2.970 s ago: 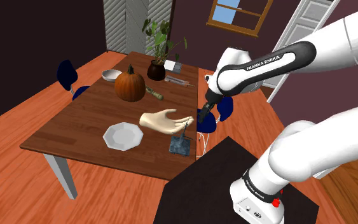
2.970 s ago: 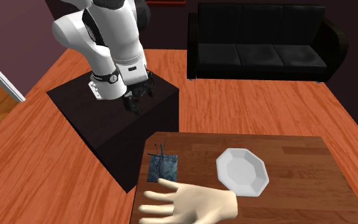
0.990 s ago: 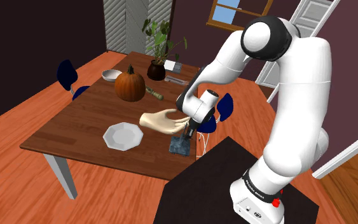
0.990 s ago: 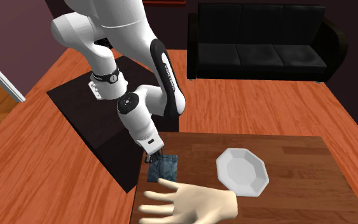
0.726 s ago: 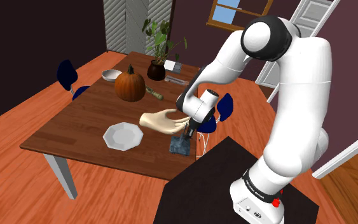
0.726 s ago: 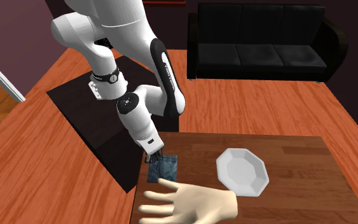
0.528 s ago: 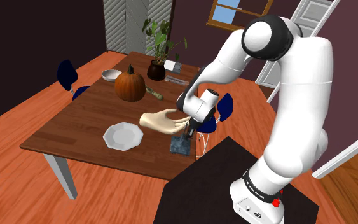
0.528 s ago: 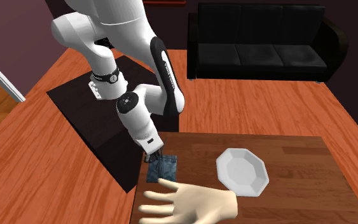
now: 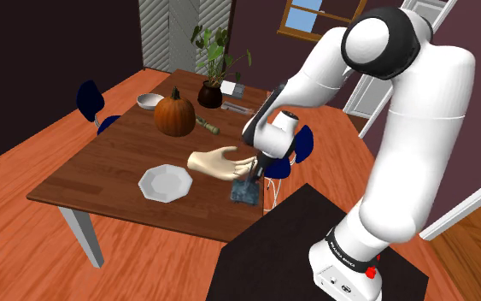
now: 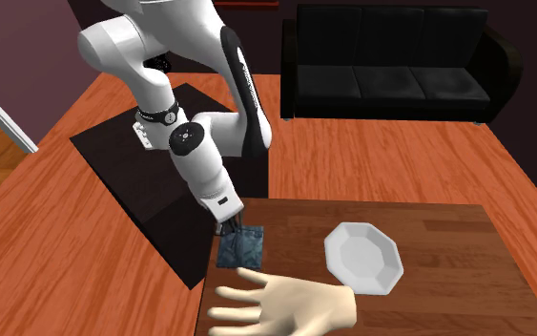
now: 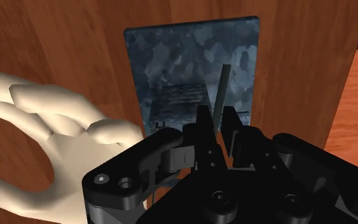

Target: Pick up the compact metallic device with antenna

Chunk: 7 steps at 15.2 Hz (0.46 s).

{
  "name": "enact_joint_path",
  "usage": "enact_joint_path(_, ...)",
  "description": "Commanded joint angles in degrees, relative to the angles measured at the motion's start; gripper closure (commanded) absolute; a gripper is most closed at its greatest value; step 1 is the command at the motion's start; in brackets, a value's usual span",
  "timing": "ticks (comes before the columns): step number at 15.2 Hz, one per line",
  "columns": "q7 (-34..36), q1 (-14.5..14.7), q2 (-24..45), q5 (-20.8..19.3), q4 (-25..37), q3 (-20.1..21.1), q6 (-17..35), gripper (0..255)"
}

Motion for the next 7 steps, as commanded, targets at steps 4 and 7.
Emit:
enact_joint_path(4, 6.65, 4.13, -5.16, -7.26, -2.47, -5.22, -2.78, 255)
enact_joint_path(7, 8.26, 5.0, -6.36, -9.11, -2.99, -6.4, -3.41, 255)
